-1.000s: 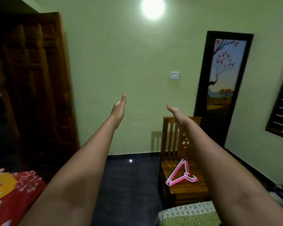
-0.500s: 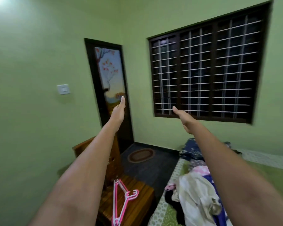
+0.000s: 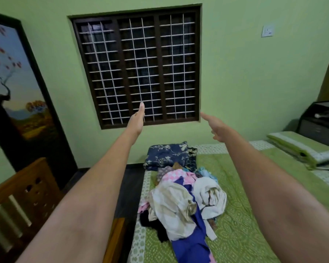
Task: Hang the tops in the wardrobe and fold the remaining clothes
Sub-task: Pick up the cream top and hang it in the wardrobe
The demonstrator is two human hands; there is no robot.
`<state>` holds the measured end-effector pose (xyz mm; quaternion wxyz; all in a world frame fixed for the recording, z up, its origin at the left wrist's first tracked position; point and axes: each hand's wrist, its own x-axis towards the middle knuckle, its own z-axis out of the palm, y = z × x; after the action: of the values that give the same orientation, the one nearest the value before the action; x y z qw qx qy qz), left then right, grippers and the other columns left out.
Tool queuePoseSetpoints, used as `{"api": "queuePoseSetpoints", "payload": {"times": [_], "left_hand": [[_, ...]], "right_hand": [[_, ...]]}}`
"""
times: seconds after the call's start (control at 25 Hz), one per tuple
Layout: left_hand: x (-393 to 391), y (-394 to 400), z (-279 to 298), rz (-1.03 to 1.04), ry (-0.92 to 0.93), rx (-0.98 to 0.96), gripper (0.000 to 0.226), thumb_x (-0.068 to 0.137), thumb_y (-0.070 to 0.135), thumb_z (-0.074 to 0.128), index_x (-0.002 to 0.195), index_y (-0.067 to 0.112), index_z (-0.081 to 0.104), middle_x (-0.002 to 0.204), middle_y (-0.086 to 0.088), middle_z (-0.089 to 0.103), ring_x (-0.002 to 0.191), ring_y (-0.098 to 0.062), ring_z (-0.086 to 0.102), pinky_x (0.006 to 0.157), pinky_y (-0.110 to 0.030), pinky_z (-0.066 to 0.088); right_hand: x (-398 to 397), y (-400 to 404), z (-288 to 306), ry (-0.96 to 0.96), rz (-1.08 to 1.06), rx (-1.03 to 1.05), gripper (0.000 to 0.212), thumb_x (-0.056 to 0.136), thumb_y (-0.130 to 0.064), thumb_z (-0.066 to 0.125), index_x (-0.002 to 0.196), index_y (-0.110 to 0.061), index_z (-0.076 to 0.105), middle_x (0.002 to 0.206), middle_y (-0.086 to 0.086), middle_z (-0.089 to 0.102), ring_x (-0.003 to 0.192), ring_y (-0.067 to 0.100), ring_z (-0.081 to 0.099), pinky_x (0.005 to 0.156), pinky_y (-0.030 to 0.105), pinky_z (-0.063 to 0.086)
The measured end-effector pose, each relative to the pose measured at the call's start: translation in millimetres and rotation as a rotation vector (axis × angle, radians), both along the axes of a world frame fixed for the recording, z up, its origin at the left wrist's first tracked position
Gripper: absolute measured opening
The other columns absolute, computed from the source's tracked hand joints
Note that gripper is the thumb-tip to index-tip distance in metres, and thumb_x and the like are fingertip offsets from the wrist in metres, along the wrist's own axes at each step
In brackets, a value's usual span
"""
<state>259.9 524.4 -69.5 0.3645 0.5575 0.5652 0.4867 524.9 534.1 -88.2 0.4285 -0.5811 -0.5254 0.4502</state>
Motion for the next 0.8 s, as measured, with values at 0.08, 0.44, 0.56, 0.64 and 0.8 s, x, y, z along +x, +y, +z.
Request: {"api": "queuePoseSetpoints", "payload": {"times": [0.08, 0.44, 0.56, 0.64, 0.8], "left_hand": [[1.1, 16.9, -13.8, 0.006, 0.009, -0.006, 0.079, 0.091, 0.069, 0.023, 0.15, 0.017, 0.026, 0.155, -0.004, 0.029, 0.143, -0.024, 0.025, 0.118, -0.044, 0.02], [0.9, 144.0, -162.4, 0.088, 0.183, -0.313, 0.077, 0.095, 0.064, 0.015, 0.149, 0.011, 0.03, 0.154, -0.01, 0.03, 0.14, -0.029, 0.029, 0.112, -0.039, 0.023], [5.5, 183.4, -229.7, 0.101, 0.146, -0.438, 0.077, 0.093, 0.067, 0.021, 0.141, 0.011, 0.043, 0.147, -0.011, 0.042, 0.133, -0.029, 0.041, 0.11, -0.04, 0.032], [11.3, 197.5, -290.5, 0.08, 0.158, -0.523, 0.06, 0.097, 0.055, 0.033, 0.128, 0.008, 0.055, 0.136, -0.014, 0.052, 0.125, -0.031, 0.049, 0.102, -0.038, 0.039], [40.1, 203.1, -416.9, -0.027, 0.195, -0.754, 0.029, 0.098, 0.023, 0.049, 0.11, 0.001, 0.064, 0.113, -0.024, 0.063, 0.106, -0.035, 0.06, 0.077, -0.034, 0.044]], "right_hand": [[1.9, 19.9, -13.3, -0.004, -0.003, -0.017, 0.075, 0.093, -0.059, 0.041, 0.151, -0.016, 0.02, 0.159, 0.008, 0.015, 0.145, 0.031, 0.016, 0.117, 0.05, 0.017], [-2.3, 160.0, -176.4, -0.221, 0.071, -0.354, 0.048, 0.099, -0.036, 0.046, 0.133, -0.002, 0.046, 0.12, 0.013, 0.057, 0.089, 0.025, 0.06, 0.08, 0.036, 0.046], [-7.3, 194.6, -245.6, -0.268, 0.148, -0.509, 0.034, 0.1, -0.03, 0.045, 0.121, -0.004, 0.052, 0.1, 0.007, 0.059, 0.08, 0.02, 0.058, 0.065, 0.027, 0.04], [-13.3, 207.8, -299.8, -0.312, 0.145, -0.572, 0.021, 0.099, -0.025, 0.047, 0.111, -0.01, 0.056, 0.101, 0.009, 0.06, 0.08, 0.021, 0.057, 0.07, 0.03, 0.045], [-24.1, 207.2, -412.7, -0.513, 0.218, -0.697, 0.031, 0.094, -0.013, 0.05, 0.122, -0.002, 0.059, 0.119, 0.018, 0.061, 0.095, 0.026, 0.058, 0.084, 0.032, 0.046]]}}
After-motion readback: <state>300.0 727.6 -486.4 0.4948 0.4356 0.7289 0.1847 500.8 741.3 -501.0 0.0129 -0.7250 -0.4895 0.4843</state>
